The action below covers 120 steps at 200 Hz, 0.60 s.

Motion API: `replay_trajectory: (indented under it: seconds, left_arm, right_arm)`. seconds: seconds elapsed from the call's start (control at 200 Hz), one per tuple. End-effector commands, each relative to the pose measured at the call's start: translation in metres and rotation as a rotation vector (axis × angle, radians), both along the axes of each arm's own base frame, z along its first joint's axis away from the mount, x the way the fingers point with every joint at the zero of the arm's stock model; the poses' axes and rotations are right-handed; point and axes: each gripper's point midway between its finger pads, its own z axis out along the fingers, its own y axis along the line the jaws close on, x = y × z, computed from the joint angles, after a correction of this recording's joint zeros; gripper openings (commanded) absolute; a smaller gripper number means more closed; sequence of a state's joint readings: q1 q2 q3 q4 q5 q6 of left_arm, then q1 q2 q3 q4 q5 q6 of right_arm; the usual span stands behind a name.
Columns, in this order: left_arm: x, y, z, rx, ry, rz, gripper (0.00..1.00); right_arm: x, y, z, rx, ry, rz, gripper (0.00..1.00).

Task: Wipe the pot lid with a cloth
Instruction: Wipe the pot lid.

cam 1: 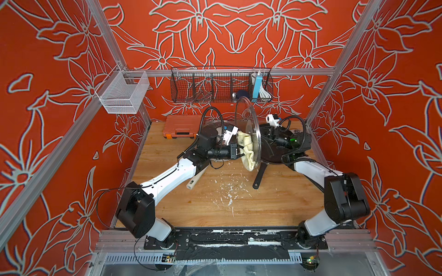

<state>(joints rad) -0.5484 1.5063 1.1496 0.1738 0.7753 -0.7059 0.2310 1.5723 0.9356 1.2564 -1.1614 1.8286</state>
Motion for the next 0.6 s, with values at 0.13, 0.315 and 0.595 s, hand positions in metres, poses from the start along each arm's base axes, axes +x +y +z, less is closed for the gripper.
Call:
replay_trajectory:
  seconds: [0.13,0.315,0.595]
  left_arm:
    - [0.030,0.014,-0.021,0.030,0.004,0.044,0.00]
    - [0.055,0.032,-0.037,0.054,0.030,0.104,0.00]
    - [0.096,0.046,-0.024,0.028,0.030,0.160,0.00]
  right_arm:
    - [-0.015,-0.007,0.063,0.105,-0.190,-0.035,0.00]
    - [-0.015,-0.007,0.066,0.113,-0.192,-0.032,0.00]
    - [-0.018,-0.006,0.064,0.109,-0.193,-0.024,0.00]
